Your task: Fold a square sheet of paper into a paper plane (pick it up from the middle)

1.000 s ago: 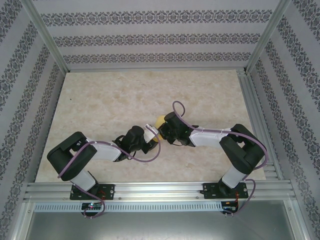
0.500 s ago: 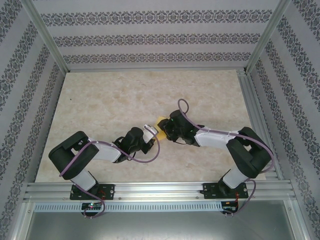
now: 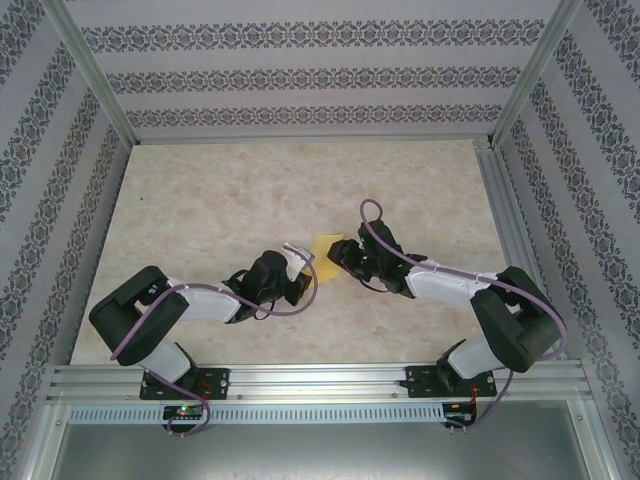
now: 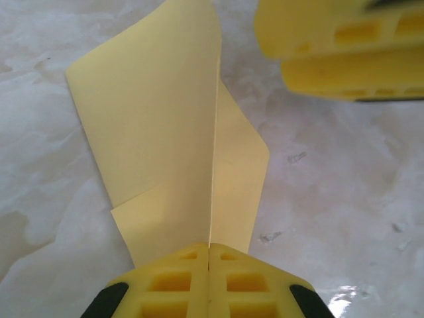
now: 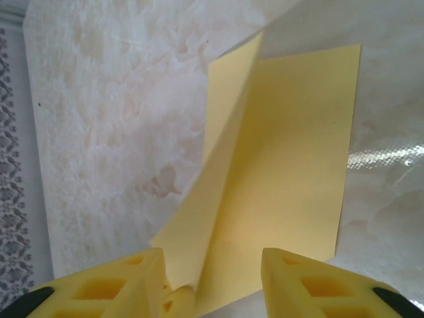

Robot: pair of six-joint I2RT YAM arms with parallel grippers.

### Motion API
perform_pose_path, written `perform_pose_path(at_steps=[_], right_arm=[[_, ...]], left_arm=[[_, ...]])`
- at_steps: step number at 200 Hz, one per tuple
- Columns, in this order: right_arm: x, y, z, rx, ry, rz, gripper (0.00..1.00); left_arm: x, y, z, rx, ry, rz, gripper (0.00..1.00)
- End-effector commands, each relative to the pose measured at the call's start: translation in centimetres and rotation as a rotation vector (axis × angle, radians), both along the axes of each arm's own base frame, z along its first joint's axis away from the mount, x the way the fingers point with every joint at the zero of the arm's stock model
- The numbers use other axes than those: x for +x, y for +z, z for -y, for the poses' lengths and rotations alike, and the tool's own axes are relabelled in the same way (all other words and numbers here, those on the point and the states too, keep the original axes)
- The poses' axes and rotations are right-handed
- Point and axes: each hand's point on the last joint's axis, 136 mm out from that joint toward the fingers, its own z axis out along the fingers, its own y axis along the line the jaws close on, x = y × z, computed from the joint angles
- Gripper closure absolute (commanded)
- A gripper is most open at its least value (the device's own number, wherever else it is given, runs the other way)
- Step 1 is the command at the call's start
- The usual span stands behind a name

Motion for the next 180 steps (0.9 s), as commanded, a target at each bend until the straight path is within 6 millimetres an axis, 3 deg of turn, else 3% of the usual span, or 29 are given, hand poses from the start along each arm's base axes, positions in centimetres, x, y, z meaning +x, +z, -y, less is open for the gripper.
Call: perform_pose_path(at_steps=[1, 75, 118, 180], right_arm=[[0.1, 0.1, -0.9, 0.010, 0.096, 0.081, 0.58], [0.7, -1.6, -3.5, 0.049, 0.192, 0.075, 0.59], [1.1, -1.5, -4.8, 0.085, 0.228, 0.086, 0.57], [1.2, -3.4, -4.5, 0.024, 0.211, 0.035, 0.57]], left_arm=[[0.0, 1.5, 0.3, -0.109, 0.046, -0.112, 1.00], [0.3, 0.3, -0.4, -0.265, 0.141, -0.335, 1.00], [0.3, -0.8, -0.6, -0.315, 0.181, -0.449, 1.00], [0.7, -1.3, -1.4, -0.346, 0.236, -0.513, 1.00]])
